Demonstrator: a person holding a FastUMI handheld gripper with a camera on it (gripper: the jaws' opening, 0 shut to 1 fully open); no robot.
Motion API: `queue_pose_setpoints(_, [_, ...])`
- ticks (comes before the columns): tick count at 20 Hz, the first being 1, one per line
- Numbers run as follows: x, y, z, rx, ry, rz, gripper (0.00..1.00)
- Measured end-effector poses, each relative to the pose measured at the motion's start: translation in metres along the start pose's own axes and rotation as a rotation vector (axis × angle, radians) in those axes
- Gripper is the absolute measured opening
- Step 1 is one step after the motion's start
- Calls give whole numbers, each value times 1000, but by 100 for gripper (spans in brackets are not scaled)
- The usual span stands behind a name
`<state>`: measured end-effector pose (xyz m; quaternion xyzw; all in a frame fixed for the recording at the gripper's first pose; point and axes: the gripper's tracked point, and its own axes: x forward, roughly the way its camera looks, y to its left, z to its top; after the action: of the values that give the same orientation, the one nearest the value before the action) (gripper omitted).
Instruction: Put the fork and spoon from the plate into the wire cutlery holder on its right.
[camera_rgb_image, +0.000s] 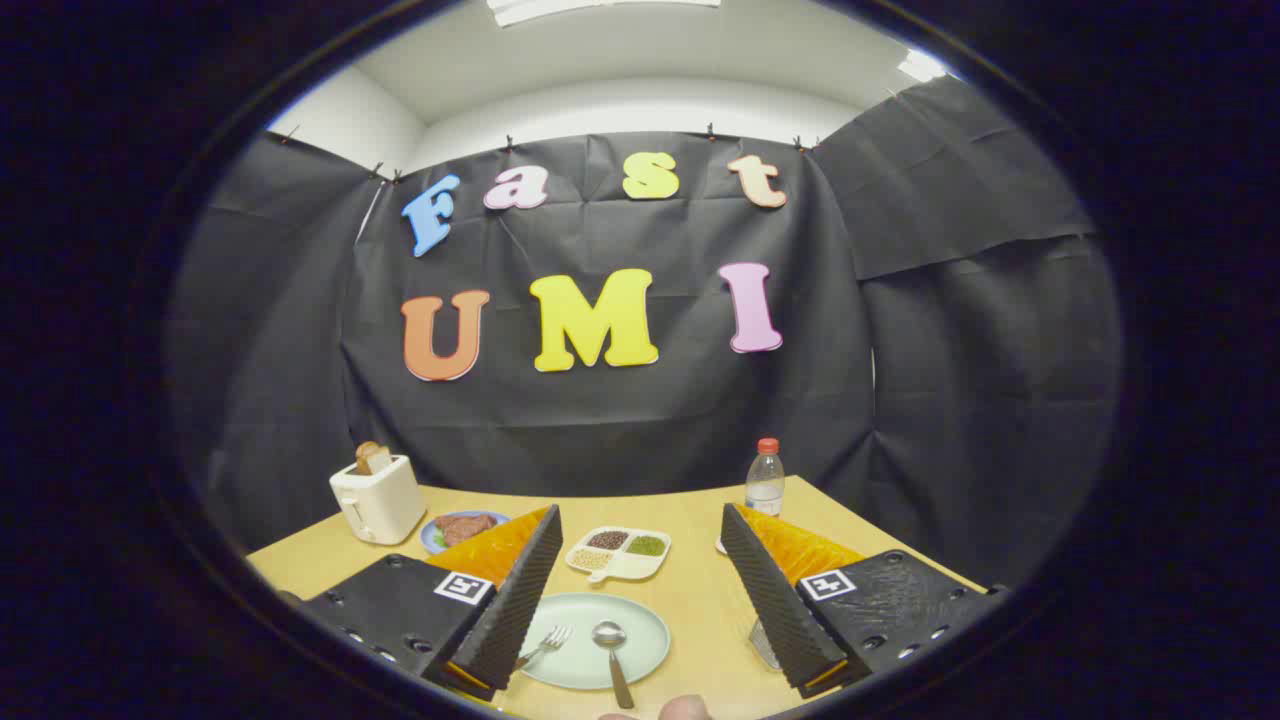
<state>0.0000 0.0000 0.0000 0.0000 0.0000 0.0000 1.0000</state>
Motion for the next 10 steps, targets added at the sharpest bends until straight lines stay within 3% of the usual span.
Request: queue_pose_setpoints(10, [-6, 16, -3, -44, -7, 31, 95])
